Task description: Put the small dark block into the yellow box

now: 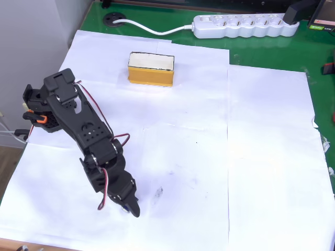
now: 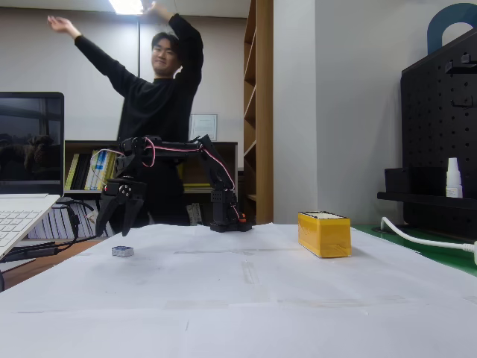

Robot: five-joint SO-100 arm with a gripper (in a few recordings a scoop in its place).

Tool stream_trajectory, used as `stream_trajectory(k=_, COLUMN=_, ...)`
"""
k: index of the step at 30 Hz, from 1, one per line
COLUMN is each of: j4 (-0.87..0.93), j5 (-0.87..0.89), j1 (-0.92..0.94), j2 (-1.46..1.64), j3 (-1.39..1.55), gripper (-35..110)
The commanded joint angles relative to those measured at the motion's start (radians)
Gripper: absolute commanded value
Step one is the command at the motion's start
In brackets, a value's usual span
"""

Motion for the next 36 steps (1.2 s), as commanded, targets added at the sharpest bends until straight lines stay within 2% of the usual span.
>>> stream_trajectory(k=1, j4=-0.015, j5=0.008, j1=-0.012, j2=-0.008, j3=0.029, gripper=25)
stream_trajectory(k=18, j4=-0.037, j5=0.026, j1=-0.049, j2=0.064, j3=0.002, gripper=25)
stream_trajectory(k=36, j4=-0.104, j5=0.051, j1=-0.018, j2=0.089, j3=-0.018, gripper=14)
